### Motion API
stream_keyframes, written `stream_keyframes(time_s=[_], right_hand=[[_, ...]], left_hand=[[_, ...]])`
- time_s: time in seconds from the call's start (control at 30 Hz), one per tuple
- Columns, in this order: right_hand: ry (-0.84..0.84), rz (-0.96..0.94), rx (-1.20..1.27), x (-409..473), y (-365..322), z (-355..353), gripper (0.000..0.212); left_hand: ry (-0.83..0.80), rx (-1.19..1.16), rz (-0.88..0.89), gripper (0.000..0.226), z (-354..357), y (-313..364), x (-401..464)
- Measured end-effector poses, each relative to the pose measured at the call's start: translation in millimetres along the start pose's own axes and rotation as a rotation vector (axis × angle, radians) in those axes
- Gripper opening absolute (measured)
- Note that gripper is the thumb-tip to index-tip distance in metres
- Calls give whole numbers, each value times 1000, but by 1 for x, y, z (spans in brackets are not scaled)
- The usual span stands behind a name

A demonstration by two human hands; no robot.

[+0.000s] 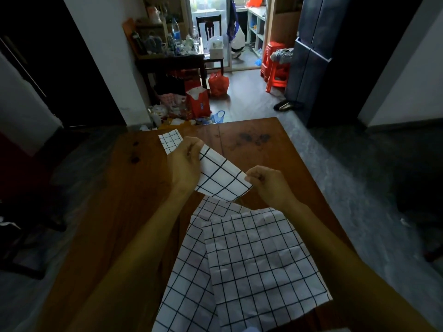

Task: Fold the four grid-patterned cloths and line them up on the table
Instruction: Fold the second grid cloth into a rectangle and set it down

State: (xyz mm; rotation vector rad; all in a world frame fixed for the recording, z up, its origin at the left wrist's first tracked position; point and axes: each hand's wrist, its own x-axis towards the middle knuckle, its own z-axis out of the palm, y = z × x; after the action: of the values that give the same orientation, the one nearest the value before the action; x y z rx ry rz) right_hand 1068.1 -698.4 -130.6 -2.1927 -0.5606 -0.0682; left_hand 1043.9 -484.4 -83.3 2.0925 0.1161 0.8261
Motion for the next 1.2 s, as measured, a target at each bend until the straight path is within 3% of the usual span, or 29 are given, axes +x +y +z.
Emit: stream_keyframes(time_s=[0.13, 0.3, 0.5, 0.7, 0.93, 1.0, 1.1, 1.2], right_hand=[[-37, -3, 62, 5, -13, 3, 32], [25, -177, 30, 21, -46, 10, 23], [76, -159, 31, 9, -31, 16, 38], [61, -92, 39, -4, -15, 12, 25], [-90, 72, 13, -21, 3, 4, 19], [-84, 98, 15, -21, 2, 4, 17], [-54, 68, 73, -13, -15, 9, 37], [-35, -38, 71, -5, -34, 13, 21]], left_hand=[[-158, 35, 122, 14, 3, 11, -4], [-298, -40, 178, 17, 16, 21, -18], [-201, 18, 115, 19, 11, 11, -21], [-88, 5, -3, 18, 3, 6, -12], [-34, 30, -36, 15, -2, 7, -12], [-106, 47, -13, 15, -3, 6, -14], [-270, 60, 62, 14, 2, 14, -22], [-339, 17, 125, 11, 6, 22, -30]])
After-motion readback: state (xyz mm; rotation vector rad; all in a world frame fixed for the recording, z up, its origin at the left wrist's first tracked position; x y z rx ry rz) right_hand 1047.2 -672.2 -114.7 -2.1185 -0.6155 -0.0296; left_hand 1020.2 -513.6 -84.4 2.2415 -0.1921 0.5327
